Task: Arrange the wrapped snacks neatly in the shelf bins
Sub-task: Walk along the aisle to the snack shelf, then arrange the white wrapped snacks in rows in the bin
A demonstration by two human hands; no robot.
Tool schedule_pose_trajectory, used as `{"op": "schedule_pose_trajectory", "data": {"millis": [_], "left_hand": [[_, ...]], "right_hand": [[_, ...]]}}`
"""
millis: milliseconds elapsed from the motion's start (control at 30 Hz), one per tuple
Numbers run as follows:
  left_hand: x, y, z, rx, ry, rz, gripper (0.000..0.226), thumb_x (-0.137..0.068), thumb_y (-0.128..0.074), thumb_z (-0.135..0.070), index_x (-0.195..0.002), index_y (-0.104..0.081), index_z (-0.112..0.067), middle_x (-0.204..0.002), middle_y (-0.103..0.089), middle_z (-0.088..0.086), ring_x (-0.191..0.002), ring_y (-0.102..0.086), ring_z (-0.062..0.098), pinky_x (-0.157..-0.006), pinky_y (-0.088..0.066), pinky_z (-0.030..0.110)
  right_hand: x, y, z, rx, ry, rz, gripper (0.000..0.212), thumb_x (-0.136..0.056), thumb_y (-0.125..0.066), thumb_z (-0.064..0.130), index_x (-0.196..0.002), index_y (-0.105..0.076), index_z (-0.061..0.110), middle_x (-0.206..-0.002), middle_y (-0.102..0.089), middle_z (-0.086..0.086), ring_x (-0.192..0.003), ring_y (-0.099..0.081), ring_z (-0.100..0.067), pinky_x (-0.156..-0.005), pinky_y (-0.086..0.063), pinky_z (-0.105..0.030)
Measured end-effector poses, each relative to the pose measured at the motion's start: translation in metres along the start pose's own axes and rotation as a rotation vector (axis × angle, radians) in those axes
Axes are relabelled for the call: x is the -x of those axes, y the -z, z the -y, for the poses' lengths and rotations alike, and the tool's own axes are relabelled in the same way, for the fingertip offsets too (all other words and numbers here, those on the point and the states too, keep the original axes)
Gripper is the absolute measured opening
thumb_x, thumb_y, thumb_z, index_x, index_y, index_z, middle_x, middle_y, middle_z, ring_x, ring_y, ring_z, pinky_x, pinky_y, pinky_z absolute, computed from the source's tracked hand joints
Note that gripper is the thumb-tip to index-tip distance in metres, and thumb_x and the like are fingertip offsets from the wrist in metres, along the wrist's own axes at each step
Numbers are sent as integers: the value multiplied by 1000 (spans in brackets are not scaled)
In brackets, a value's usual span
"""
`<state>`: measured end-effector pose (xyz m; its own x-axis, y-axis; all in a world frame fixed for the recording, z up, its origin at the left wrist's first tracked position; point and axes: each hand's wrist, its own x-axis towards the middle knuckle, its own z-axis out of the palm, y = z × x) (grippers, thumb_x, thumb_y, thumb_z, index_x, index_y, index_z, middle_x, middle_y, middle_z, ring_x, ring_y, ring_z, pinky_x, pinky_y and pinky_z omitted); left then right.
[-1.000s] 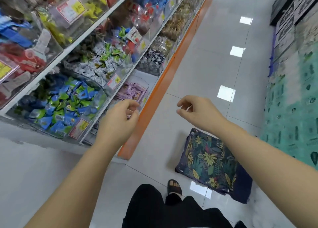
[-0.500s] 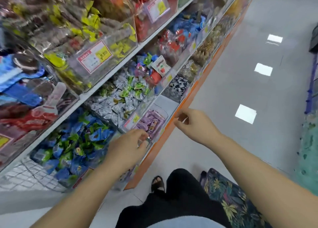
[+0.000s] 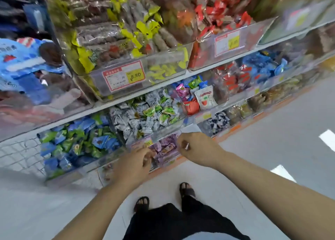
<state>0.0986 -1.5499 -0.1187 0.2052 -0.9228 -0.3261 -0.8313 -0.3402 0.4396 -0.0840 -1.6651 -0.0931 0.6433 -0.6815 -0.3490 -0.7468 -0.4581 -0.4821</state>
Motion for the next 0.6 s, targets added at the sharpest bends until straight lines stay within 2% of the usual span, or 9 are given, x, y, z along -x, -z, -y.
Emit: {"op": "schedule_pose_trajectory", "data": {"millis": [67, 233, 400, 467, 600], "left_hand": [[2, -11, -7, 7, 68, -47, 21, -93, -47, -28, -113, -57, -29, -109, -62, -12, -92, -62, 10, -77, -51, 32], [10, -41, 1, 42, 149, -73, 20, -93, -48, -31, -110, -57, -31, -107, -62, -12, -93, -61, 11, -76, -50, 30], [-24, -86, 30, 59, 133, -113, 21, -92, -48, -29, -111, -56, -29, -113, -61, -13, -100, -59, 10, -80, -49, 29], [-46, -110, 46, 43, 121, -140, 21, -92, -46, -29, -111, -55, -31, -113, -59, -13, -98, -59, 12, -75, -48, 28], [-90, -167, 77, -36, 9, -287, 24, -88, -48, -24, -110, -57, -28, -108, -59, -9, -94, -59, 21, -72, -48, 33]], "right_hand": [[-8, 3, -13, 60, 32, 61, 13, -87, -52, 26, -93, -61, 19, -94, -67, -3, -83, -60, -22, -74, -53, -37], [-16, -13, -29, 71, 38, 153, 20, -90, -53, 25, -106, -62, 17, -102, -66, -3, -90, -61, -22, -79, -52, -35], [-50, -59, -55, 94, 26, 188, 17, -89, -52, 26, -103, -61, 22, -101, -67, 0, -88, -61, -19, -77, -53, -33], [-74, -86, -72, 117, 12, 184, 18, -89, -51, 25, -103, -61, 19, -101, -67, -3, -89, -61, -22, -78, -53, -36], [-120, -153, -106, 127, 38, 142, 22, -89, -54, 25, -107, -62, 18, -97, -65, -1, -93, -60, -21, -79, -48, -29]]}}
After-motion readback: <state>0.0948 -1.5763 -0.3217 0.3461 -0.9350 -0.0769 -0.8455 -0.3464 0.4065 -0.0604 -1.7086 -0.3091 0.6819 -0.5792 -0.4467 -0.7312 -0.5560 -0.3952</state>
